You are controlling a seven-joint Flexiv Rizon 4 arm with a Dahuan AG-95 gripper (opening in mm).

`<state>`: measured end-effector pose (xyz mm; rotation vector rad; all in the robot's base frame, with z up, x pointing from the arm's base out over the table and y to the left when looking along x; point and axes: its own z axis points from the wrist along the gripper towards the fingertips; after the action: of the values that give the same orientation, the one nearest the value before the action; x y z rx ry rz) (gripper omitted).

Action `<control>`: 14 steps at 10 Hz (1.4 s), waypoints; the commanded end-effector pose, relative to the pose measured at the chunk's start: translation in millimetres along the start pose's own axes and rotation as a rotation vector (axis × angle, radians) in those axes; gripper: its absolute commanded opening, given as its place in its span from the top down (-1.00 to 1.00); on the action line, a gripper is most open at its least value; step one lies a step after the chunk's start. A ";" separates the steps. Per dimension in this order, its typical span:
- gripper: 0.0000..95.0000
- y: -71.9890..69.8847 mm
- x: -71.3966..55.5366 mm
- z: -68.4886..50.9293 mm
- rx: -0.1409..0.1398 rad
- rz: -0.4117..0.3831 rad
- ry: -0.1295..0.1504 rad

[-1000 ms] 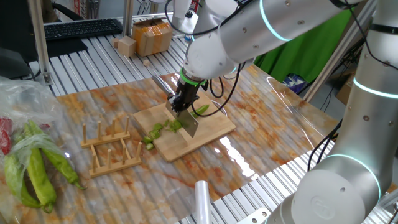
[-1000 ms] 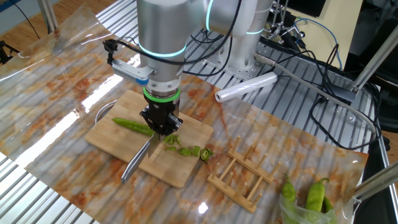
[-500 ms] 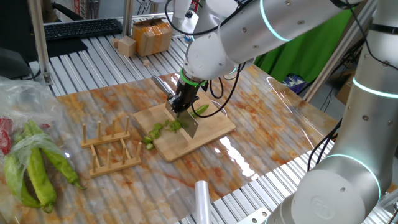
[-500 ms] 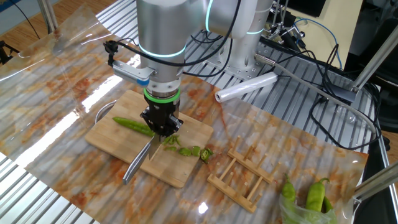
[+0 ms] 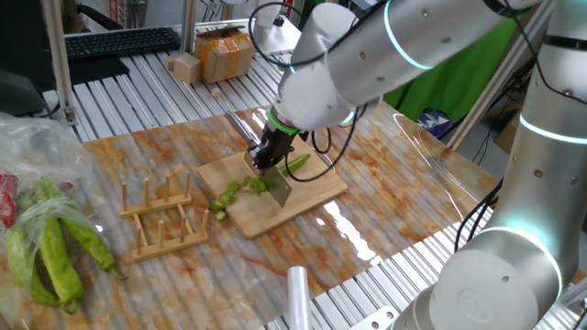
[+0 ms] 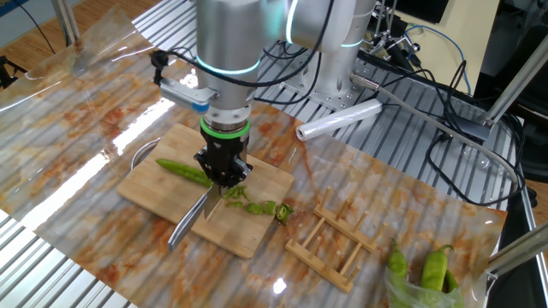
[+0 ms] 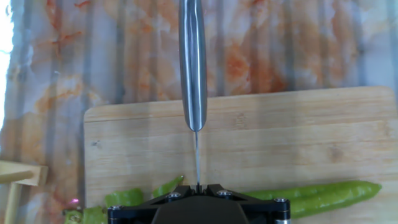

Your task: Chop the chili peppers

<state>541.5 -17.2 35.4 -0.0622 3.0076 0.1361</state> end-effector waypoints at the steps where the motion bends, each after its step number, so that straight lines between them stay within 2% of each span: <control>1: 1.00 -0.1 11.3 0.9 0.022 0.004 -0.034; 2: 1.00 0.6 14.6 1.6 0.024 0.004 -0.038; 3: 1.00 1.1 15.0 0.8 0.019 0.007 -0.059; 5: 1.00 1.6 11.2 -2.4 0.024 0.008 -0.054; 7: 1.00 0.8 10.0 1.5 0.025 0.006 -0.053; 8: 1.00 0.5 7.7 1.7 0.022 0.006 -0.029; 9: 1.00 1.5 5.4 -1.8 0.012 0.010 -0.034; 11: 1.00 4.4 2.3 -4.6 0.022 0.012 -0.035; 12: 1.00 4.5 2.3 -4.6 0.021 0.010 -0.023; 14: 1.00 5.0 1.8 -7.3 0.023 0.007 -0.020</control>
<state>539.8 -13.9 40.7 -0.0481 2.9844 0.0881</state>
